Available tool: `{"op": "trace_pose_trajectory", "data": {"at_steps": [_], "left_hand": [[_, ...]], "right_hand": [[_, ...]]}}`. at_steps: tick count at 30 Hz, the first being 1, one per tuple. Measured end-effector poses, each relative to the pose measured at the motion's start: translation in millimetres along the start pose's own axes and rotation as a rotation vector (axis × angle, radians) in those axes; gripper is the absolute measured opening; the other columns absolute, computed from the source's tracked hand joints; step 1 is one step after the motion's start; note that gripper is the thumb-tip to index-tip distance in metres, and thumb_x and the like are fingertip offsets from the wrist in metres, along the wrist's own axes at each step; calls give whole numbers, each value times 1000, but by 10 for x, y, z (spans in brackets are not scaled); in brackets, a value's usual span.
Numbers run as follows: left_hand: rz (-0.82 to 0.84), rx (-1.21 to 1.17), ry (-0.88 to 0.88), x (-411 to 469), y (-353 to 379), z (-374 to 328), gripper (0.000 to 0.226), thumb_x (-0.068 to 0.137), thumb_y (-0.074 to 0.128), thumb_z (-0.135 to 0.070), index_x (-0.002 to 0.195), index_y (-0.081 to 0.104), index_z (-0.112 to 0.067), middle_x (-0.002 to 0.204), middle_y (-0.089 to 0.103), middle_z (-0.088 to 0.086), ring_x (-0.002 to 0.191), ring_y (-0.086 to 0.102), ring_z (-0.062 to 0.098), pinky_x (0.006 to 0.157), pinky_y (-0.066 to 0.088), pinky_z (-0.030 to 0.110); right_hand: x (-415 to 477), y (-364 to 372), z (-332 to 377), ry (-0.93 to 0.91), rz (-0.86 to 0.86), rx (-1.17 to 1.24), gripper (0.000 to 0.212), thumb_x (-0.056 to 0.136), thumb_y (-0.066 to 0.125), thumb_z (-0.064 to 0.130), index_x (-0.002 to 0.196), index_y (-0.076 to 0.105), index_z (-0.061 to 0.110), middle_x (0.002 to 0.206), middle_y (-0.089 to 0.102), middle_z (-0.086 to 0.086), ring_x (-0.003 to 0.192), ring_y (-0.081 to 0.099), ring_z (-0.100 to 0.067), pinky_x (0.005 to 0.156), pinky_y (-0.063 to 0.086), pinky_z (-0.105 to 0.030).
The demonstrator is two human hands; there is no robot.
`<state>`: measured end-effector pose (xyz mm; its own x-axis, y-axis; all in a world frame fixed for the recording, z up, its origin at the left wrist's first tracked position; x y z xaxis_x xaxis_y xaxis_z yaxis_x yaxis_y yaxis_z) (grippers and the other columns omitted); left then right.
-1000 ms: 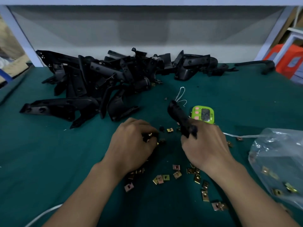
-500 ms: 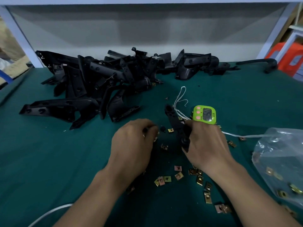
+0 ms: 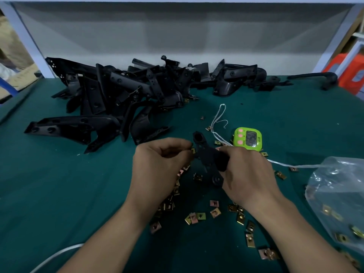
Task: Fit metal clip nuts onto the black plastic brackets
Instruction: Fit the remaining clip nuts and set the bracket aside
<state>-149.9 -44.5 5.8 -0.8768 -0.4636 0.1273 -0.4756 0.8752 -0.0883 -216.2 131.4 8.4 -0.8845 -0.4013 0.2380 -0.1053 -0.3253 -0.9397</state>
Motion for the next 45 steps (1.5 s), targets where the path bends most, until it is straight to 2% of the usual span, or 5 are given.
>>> {"op": "trace_pose_trajectory", "data": {"at_steps": [9, 18, 23, 31, 45], "left_hand": [[70, 37, 10, 5, 75, 40, 33, 97, 65, -9, 89, 80, -37, 80, 76, -14, 73, 66, -2, 69, 50, 11], [87, -42, -66, 1, 49, 71, 12, 88, 78, -9, 82, 77, -21, 76, 78, 5, 66, 75, 18, 60, 56, 20], [114, -23, -64, -22, 64, 69, 14, 84, 77, -19, 94, 80, -29, 79, 78, 4, 73, 75, 22, 72, 60, 32], [147, -117, -71, -45, 95, -10, 33, 75, 77, -43, 63, 72, -12, 64, 71, 12, 51, 66, 18, 49, 49, 21], [298, -302, -155, -27, 179, 40, 19, 92, 62, 5, 89, 80, -3, 80, 72, 14, 68, 67, 19, 64, 54, 22]], "right_hand": [[0, -2, -34, 30, -21, -9, 17, 80, 71, 31, 97, 68, 29, 73, 67, 4, 76, 63, -30, 59, 38, -30], [-7, -23, -30, 33, -25, -14, 20, 80, 69, 28, 100, 69, 32, 73, 65, 4, 72, 61, -30, 58, 34, -29], [-7, -21, -50, 45, -19, -20, 22, 80, 67, 27, 101, 68, 33, 70, 62, 4, 70, 58, -30, 58, 34, -29], [1, -44, -49, 43, -36, -32, 28, 80, 70, 28, 108, 69, 34, 77, 69, 1, 78, 65, -33, 60, 37, -29], [6, -92, -76, 38, -63, -73, 32, 78, 69, 21, 108, 68, 33, 79, 70, -2, 78, 63, -34, 62, 36, -30]]}}
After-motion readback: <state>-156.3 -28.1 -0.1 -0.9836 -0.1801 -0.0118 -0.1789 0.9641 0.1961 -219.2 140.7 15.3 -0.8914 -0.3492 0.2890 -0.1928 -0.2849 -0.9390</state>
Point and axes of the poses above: each hand's wrist, its own x-axis towards the middle knuckle, its own y-axis out of the palm, z = x × y, the point moved 7 cm from there along x, towards the middle knuckle
